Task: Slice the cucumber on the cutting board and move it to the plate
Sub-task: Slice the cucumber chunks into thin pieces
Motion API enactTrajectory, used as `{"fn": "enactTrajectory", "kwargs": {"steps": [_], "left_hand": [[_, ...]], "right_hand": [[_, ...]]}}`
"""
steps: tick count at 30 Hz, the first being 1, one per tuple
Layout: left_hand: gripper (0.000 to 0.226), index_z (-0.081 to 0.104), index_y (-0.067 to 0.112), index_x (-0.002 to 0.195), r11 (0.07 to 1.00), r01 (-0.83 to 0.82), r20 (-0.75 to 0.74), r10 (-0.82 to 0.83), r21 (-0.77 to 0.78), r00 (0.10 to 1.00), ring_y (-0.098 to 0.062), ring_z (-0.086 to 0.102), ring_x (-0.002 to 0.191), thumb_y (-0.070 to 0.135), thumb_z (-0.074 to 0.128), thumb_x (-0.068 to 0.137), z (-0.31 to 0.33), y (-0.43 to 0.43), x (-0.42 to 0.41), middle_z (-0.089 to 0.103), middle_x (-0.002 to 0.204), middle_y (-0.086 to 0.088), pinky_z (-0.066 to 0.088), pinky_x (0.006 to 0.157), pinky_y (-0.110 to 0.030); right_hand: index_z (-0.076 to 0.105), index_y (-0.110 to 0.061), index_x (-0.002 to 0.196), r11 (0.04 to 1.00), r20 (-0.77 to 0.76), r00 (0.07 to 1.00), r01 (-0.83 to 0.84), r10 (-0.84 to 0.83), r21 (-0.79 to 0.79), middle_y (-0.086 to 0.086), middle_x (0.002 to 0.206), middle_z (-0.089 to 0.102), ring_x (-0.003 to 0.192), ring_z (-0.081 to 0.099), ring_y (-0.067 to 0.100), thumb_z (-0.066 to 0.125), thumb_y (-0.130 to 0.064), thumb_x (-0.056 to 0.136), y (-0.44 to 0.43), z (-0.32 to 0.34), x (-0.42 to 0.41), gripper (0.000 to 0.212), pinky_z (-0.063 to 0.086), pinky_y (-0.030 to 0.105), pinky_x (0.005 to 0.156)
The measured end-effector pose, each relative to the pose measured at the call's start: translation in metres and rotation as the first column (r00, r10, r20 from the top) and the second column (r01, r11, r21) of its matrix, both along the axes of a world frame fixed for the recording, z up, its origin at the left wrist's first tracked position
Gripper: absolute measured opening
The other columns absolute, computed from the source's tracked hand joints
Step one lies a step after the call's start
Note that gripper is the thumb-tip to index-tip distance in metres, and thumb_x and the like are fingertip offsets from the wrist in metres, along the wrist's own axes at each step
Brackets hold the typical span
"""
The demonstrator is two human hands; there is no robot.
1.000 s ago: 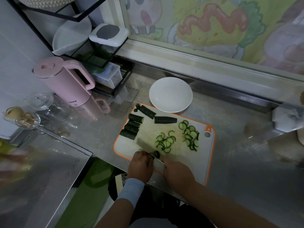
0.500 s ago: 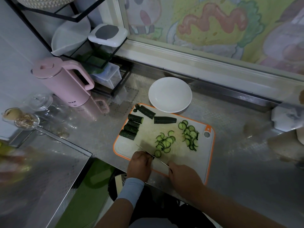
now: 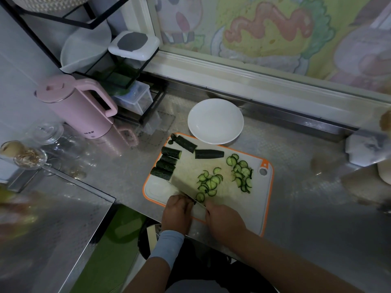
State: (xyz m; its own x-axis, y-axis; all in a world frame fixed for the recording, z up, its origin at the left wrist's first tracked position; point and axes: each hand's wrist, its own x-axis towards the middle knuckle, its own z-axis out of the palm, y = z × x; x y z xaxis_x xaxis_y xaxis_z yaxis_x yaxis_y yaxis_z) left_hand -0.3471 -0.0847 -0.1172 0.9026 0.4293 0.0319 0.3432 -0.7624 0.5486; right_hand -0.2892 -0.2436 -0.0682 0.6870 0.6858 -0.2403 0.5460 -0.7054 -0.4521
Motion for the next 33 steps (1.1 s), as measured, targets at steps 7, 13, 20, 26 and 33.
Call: {"fn": "enactTrajectory", "kwargs": {"steps": [7, 13, 20, 26, 33], "left_hand": [[0.028, 0.072, 0.015, 0.076, 0.999, 0.033, 0.044, -0.034, 0.013, 0.998, -0.014, 0.048, 0.083, 0.032, 0.050, 0.081, -0.001, 0.003, 0.000, 0.064, 0.078, -0.001, 0.037, 0.075, -0.019], [0.022, 0.072, 0.016, 0.076, 1.000, 0.011, 0.045, -0.011, 0.005, 0.999, -0.012, 0.046, 0.084, 0.030, 0.056, 0.081, -0.001, 0.004, -0.001, 0.064, 0.079, -0.001, 0.036, 0.075, -0.019], [0.026, 0.074, 0.013, 0.079, 1.000, 0.005, 0.073, -0.004, -0.015, 0.997, -0.014, 0.049, 0.086, 0.031, 0.055, 0.080, -0.002, 0.001, -0.003, 0.065, 0.080, -0.001, 0.040, 0.077, -0.020], [0.030, 0.075, 0.017, 0.080, 1.000, 0.006, 0.047, -0.006, -0.011, 0.999, -0.015, 0.054, 0.087, 0.036, 0.051, 0.082, -0.006, 0.003, -0.004, 0.067, 0.083, 0.002, 0.044, 0.078, -0.022], [0.033, 0.074, 0.016, 0.077, 0.999, 0.033, 0.095, -0.033, 0.006, 0.995, -0.011, 0.046, 0.085, 0.035, 0.048, 0.083, -0.004, 0.005, -0.002, 0.066, 0.079, 0.001, 0.036, 0.077, -0.017]], "right_hand": [[0.048, -0.017, 0.097, 0.999, 0.005, 0.999, 0.037, -0.037, 0.014, 0.006, 0.081, 0.061, 0.068, 0.051, 0.024, 0.037, -0.031, 0.098, -0.022, 0.018, -0.004, 0.017, 0.027, 0.032, 0.058], [0.048, -0.016, 0.100, 0.998, -0.028, 0.998, 0.055, -0.055, -0.022, 0.007, 0.082, 0.062, 0.071, 0.055, 0.026, 0.036, -0.027, 0.099, -0.018, 0.014, -0.007, 0.017, 0.028, 0.033, 0.057], [0.049, -0.012, 0.114, 1.000, -0.033, 0.999, 0.007, -0.007, -0.021, 0.009, 0.092, 0.066, 0.083, 0.061, 0.027, 0.048, -0.023, 0.095, 0.007, 0.006, -0.001, 0.023, 0.033, 0.030, 0.061], [0.050, -0.016, 0.107, 0.996, -0.041, 0.996, 0.080, -0.078, 0.042, 0.007, 0.089, 0.063, 0.080, 0.059, 0.026, 0.033, -0.029, 0.100, 0.002, 0.008, -0.002, 0.022, 0.033, 0.031, 0.060], [0.050, -0.017, 0.109, 0.995, -0.012, 0.995, 0.103, -0.103, 0.000, 0.006, 0.085, 0.062, 0.074, 0.057, 0.023, 0.031, -0.028, 0.101, -0.016, 0.010, -0.012, 0.023, 0.031, 0.031, 0.059]]}}
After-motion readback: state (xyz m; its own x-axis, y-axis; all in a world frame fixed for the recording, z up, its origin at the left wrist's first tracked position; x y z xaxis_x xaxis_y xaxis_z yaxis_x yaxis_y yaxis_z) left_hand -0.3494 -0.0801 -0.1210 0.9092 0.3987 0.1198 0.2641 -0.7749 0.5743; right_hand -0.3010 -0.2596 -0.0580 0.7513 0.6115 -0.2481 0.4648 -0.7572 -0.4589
